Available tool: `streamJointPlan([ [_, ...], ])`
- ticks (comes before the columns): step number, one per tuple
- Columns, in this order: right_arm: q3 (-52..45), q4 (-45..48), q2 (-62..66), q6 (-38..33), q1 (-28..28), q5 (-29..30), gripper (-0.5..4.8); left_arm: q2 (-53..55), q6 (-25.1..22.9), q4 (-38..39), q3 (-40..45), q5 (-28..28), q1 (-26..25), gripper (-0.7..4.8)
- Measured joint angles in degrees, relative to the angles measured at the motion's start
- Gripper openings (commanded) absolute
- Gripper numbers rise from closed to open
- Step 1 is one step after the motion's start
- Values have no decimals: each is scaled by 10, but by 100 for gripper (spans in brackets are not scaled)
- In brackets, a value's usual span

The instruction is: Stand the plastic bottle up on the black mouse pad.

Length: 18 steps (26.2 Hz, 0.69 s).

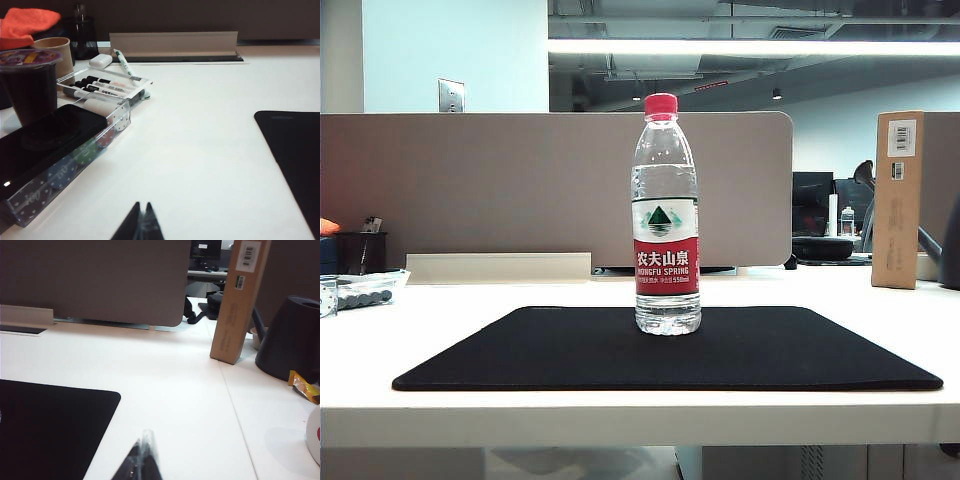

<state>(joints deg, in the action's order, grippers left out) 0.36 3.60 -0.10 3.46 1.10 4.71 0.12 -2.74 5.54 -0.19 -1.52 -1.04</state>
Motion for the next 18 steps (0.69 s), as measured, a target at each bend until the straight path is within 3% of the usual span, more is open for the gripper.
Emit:
streamJointPlan([
  [11, 0, -17, 0, -2, 1, -5, -5, 0, 0, 1, 0, 0, 0, -4],
  [15, 0, -18, 0, -46, 1, -59, -5, 0, 0, 1, 0, 0, 0, -4],
  [18, 0, -20, 0, -51, 1, -65, -5, 0, 0, 1, 0, 0, 0, -4],
])
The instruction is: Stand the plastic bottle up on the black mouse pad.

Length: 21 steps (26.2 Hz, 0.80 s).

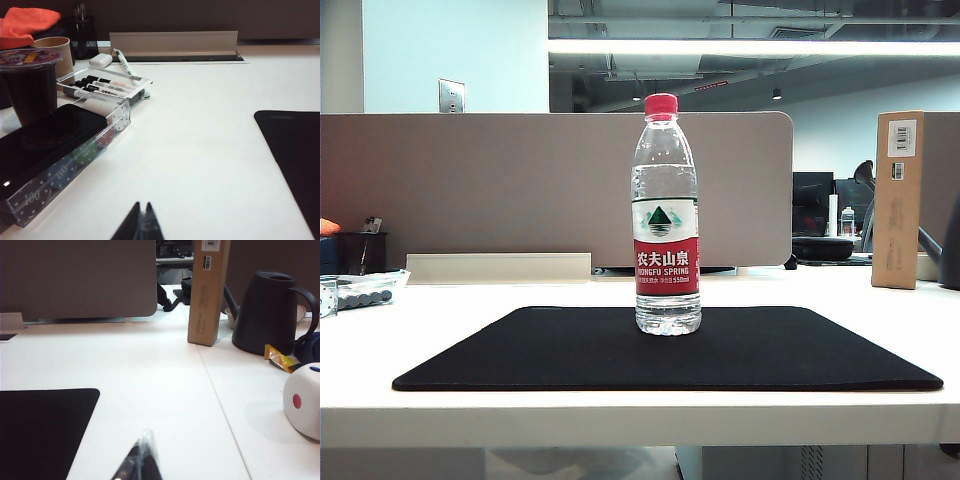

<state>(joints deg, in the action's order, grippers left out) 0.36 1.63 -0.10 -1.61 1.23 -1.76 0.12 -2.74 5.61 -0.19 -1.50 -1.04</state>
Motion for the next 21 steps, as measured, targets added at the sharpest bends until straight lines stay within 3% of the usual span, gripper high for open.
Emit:
streamJointPlan([
  [21, 0, -28, 0, -14, 1, 4, -5, 0, 0, 0, 0, 0, 0, -4],
])
